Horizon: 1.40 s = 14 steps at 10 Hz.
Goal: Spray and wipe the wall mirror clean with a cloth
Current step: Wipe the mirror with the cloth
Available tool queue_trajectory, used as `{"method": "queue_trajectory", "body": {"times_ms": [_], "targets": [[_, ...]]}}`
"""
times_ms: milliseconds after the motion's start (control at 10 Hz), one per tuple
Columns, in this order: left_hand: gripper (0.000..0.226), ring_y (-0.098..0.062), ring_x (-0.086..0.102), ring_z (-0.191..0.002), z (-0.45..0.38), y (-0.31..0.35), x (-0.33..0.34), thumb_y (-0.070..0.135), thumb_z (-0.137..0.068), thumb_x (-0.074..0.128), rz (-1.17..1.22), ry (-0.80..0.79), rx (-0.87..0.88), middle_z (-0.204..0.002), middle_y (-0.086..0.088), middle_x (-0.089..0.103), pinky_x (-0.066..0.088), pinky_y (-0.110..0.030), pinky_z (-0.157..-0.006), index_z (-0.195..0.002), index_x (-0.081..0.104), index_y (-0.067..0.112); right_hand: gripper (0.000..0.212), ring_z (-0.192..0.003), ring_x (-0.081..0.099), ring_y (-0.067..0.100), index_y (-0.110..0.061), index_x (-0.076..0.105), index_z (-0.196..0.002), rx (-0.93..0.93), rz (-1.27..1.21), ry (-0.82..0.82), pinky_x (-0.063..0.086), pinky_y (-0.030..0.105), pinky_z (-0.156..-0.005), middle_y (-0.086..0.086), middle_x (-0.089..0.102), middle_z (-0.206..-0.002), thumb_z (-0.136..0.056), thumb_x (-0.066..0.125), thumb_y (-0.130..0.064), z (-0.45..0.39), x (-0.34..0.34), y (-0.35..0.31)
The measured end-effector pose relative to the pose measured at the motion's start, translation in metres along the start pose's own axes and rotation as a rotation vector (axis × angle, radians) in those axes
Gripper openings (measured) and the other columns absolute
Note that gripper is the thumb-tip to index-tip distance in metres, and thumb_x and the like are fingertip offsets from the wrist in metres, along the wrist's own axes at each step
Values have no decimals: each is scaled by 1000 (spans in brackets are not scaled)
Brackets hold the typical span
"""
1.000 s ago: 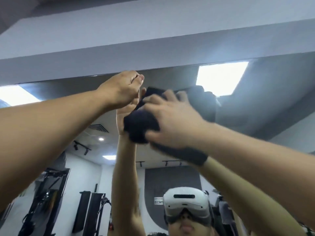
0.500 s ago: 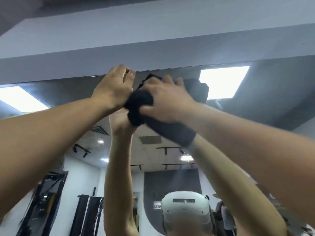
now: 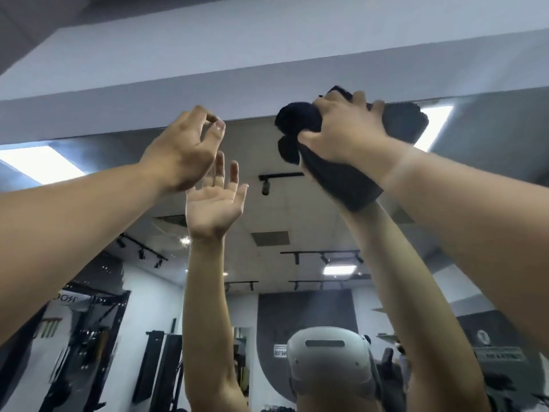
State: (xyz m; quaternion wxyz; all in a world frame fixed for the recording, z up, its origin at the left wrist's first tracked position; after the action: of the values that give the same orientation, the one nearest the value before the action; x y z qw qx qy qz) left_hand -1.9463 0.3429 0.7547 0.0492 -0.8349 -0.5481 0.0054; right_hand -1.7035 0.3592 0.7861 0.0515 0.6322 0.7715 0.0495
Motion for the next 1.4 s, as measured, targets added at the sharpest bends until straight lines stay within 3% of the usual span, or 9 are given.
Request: {"method": "queue_trajectory", "body": {"times_ms": [300,500,600,800,900,1000,1100,1300,1400], "targets": [[57,-28,60,-105,0,-3,2,53,-110,25,16,-117,-5,-114,-7,66,46,-50,-99,-115,63,10,66,-125,41,33,-33,53,-134,-569,-34,-126,28,56,-103,-5,48,-145,-77,58,-66,152,26,-148],[52,-13,60,-90,0,-15,14,62,-107,23,54,-265,-57,-96,4,66,38,-62,-112,-101,60,26,42,-123,54,33,-42,58,-125,-749,-45,-76,47,54,-100,-9,49,-143,-106,21,-38,234,60,-212],[48,-17,64,-101,1,-13,10,66,-105,25,119,-302,-56,-105,2,68,43,-53,-108,-110,57,31,37,-127,46,32,-39,55,-132,-816,-112,-120,41,57,-103,-8,43,-150,-98,43,-49,216,52,-211],[90,-25,56,-126,-12,-25,-21,90,-84,31,326,-227,-173,-134,-8,61,37,-46,-112,-137,52,20,61,-127,40,28,-37,52,-137,-461,-81,-93,30,53,-103,-8,48,-142,-83,55,-64,69,31,-156],[54,-37,43,-141,-6,-38,10,43,-111,28,212,-56,-63,-141,-19,56,32,-43,-111,-141,54,6,57,-130,39,30,-35,51,-137,-251,-107,-57,28,56,-108,-4,48,-142,-87,53,-62,11,23,-111],[51,-33,7,-157,57,-72,71,36,-113,27,1025,89,207,-161,-17,39,-4,-54,-127,-158,37,12,55,-133,36,34,-30,51,-136,-101,-60,-28,26,58,-110,1,46,-144,-90,50,-59,-22,17,-82],[69,-16,7,-156,46,-134,121,64,-107,17,1892,-7,-194,-160,-8,41,-2,-51,-125,-154,38,18,55,-135,34,38,-26,50,-135,-7,-43,-43,24,59,-110,3,44,-146,-91,49,-58,-30,16,-74],[66,-13,32,-151,40,-175,86,58,-104,41,1589,150,-35,-155,-1,44,-1,-58,-126,-155,36,17,63,-139,29,36,-27,43,-144,-133,-51,-66,21,62,-115,1,40,-151,-91,50,-59,7,22,-112],[62,2,50,-102,-9,-124,9,71,-101,36,314,-150,-35,-104,15,59,38,-46,-104,-118,67,21,63,-133,35,32,-33,45,-141,-309,-44,-80,24,59,-112,-2,44,-148,-86,52,-63,46,27,-161]]}}
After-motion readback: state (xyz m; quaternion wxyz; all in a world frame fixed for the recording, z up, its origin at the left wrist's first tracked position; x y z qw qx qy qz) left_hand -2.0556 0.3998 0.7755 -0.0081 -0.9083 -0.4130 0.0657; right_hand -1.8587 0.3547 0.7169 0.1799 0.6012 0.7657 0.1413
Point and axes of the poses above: each hand's wrist, its own z-axis away from the middle knuckle, its own x-axis out of the palm, y = z × x, the point moved 7 cm from there along -z, towards the middle knuckle
